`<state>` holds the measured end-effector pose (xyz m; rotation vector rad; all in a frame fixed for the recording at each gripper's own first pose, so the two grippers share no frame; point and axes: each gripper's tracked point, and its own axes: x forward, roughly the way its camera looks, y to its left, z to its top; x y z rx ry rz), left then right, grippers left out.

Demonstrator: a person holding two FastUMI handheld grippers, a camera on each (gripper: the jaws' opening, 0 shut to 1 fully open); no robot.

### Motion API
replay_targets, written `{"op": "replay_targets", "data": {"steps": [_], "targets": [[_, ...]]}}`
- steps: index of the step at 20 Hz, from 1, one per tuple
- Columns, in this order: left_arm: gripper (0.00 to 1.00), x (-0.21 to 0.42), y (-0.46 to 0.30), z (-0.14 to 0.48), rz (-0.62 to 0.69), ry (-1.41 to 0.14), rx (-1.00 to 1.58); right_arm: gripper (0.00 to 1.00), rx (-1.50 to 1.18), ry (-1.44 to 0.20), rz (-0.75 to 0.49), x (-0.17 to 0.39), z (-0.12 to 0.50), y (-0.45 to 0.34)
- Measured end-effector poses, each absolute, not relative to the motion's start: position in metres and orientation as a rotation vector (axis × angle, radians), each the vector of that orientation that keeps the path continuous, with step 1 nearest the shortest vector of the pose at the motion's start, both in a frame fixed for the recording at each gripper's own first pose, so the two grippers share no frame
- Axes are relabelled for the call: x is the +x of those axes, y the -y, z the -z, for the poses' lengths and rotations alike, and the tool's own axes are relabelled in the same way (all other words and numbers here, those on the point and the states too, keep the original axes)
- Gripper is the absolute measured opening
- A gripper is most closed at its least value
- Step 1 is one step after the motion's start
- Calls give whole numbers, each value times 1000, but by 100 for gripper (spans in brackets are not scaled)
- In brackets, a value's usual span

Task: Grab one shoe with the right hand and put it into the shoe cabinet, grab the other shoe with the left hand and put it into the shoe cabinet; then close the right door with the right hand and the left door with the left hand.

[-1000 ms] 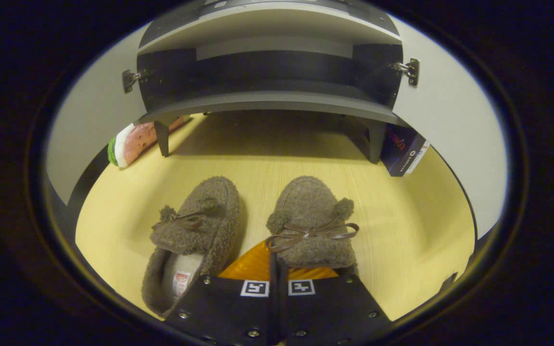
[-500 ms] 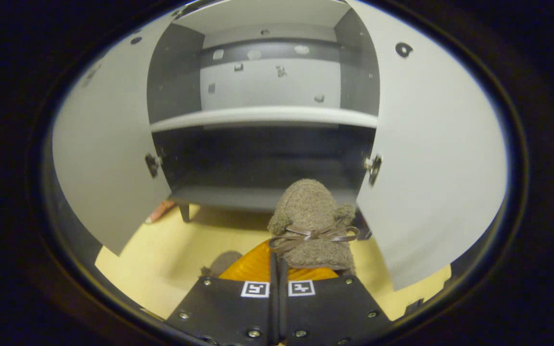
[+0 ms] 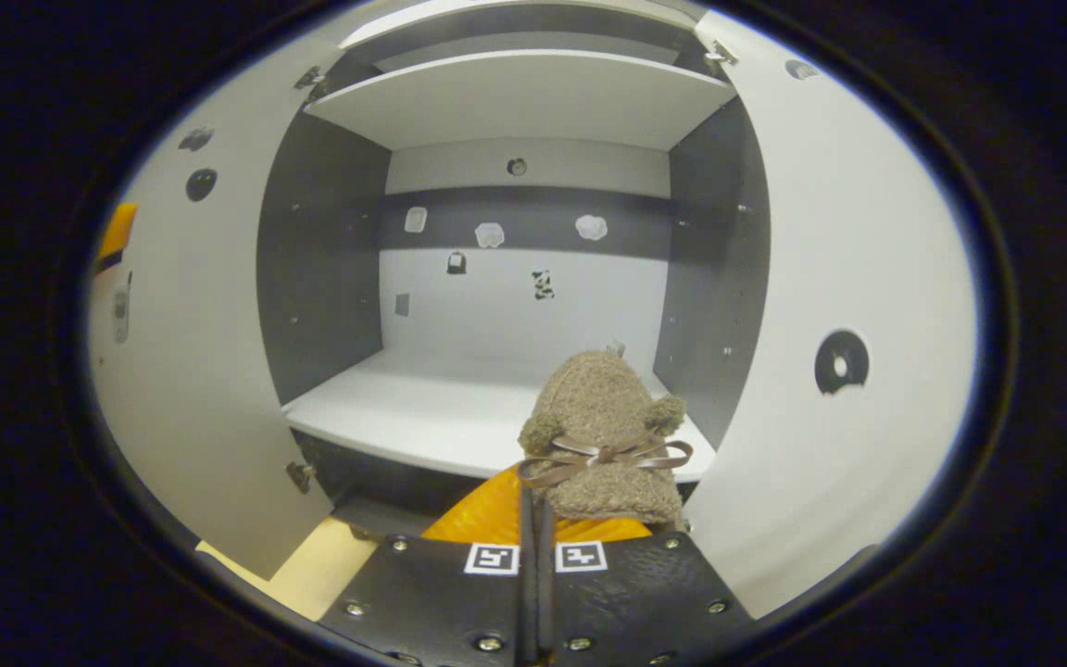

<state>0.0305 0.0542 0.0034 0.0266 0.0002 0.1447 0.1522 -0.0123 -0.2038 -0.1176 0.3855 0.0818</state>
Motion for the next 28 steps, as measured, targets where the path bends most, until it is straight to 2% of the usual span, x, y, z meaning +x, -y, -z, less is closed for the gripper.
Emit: {"op": "replay_targets", "data": {"steps": [5, 10, 18, 22, 25, 27, 28], "targets": [[94, 33, -58, -10, -205, 7, 16, 0, -127, -367, -102, 227, 192, 11], [94, 31, -58, -8, -262, -6, -5, 0, -108, -427, -99, 287, 226, 10], [94, 18, -71, -9, -359, -13, 13, 0, -60, -483, -63, 335, 259, 16], [94, 10, -73, -8, -372, -20, 15, 2, -23, -536, -20, 341, 270, 24], [94, 8, -69, -7, -359, -16, 17, 18, -8, -541, -35, 333, 264, 21], [94, 9, -63, -5, -337, -18, 8, 38, -19, -544, -50, 325, 260, 17], [95, 10, -59, -4, -324, -19, 1, 44, -29, -544, -53, 319, 258, 17]]}}
